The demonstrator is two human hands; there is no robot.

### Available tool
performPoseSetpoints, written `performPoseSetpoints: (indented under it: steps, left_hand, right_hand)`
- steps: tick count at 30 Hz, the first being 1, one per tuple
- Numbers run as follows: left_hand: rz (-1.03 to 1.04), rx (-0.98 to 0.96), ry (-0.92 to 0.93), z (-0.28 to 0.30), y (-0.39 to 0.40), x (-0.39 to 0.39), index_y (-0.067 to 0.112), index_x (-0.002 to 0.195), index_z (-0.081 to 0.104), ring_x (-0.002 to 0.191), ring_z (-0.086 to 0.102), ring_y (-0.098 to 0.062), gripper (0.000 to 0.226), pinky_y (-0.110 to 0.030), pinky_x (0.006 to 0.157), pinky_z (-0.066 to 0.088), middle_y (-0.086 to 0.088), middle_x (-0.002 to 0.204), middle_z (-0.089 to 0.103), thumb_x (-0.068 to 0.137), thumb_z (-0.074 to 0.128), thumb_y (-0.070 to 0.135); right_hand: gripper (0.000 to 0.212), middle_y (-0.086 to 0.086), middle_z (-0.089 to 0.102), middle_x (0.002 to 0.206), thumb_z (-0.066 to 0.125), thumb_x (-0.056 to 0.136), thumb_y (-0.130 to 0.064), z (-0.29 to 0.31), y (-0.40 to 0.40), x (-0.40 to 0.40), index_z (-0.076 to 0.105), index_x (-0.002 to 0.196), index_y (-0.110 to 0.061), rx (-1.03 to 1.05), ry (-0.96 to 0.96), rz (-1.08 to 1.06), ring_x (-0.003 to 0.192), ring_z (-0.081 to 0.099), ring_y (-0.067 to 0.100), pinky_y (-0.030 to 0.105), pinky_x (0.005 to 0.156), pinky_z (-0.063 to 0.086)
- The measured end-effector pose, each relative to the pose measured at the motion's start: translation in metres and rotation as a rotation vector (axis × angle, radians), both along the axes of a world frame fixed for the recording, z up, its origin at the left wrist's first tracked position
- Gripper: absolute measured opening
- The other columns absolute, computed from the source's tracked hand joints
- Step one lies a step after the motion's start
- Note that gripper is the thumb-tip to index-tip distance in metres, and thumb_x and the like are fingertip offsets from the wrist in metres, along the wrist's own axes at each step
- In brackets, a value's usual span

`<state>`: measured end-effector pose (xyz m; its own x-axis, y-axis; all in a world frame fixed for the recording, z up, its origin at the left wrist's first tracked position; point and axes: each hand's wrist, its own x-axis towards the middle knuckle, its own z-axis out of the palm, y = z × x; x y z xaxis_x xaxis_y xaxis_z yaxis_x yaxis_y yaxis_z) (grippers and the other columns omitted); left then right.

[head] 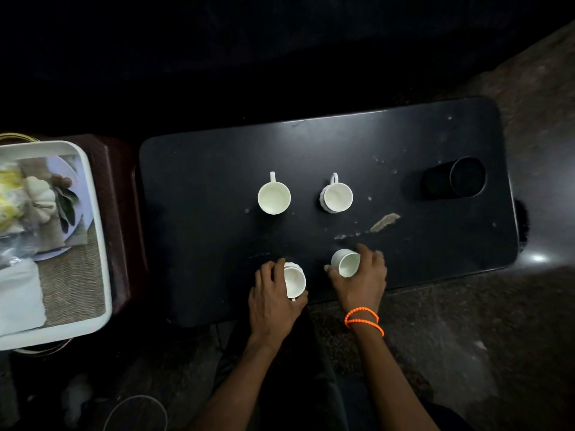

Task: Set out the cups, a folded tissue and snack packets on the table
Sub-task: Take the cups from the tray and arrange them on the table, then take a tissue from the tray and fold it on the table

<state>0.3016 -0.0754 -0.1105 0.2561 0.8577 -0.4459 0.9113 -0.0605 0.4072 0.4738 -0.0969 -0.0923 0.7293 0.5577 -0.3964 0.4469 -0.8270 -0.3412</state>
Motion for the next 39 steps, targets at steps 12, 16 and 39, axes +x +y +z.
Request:
performPoseSetpoints:
  steps: [12, 16, 39]
  left_hand:
    - [0.439, 0.190, -0.243, 0.025, 0.063, -0.078, 0.016, 0.150, 0.045, 0.136, 0.051, -0.025, 0.080, -0.041, 0.109, 0.049, -0.005, 0.147, 0.047, 0.093, 0.046, 0.072]
    - [0.535, 0.321, -0.232, 0.030, 0.091, -0.148, 0.015, 0.149, 0.046, 0.135, 0.053, -0.025, 0.073, -0.039, 0.110, 0.046, -0.006, 0.145, 0.048, 0.098, 0.046, 0.067]
    - [1.392, 0.658, -0.287, 0.069, 0.111, -0.355, 0.007, 0.138, 0.060, 0.117, 0.054, -0.008, 0.048, -0.009, 0.099, 0.039, -0.010, 0.131, 0.062, 0.108, 0.040, 0.038]
  right_hand:
    - [0.067, 0.012, 0.059, 0.128, 0.084, 0.074, -0.042, 0.026, 0.064, -0.063, 0.060, 0.130, -0.013, 0.272, -0.141, 0.252, 0.118, 0.057, 0.033, 0.045, 0.093, 0.045]
    - [0.063, 0.009, 0.057, 0.129, 0.083, 0.077, -0.039, 0.031, 0.103, -0.113, 0.059, 0.130, -0.015, 0.337, -0.052, 0.452, 0.119, 0.053, 0.028, 0.041, 0.094, 0.043]
    - [0.049, 0.012, 0.061, 0.106, 0.072, 0.084, -0.041, 0.039, 0.234, -0.490, 0.065, 0.123, -0.011, 0.440, 0.182, 1.491, 0.100, 0.058, 0.034, 0.043, 0.083, 0.047]
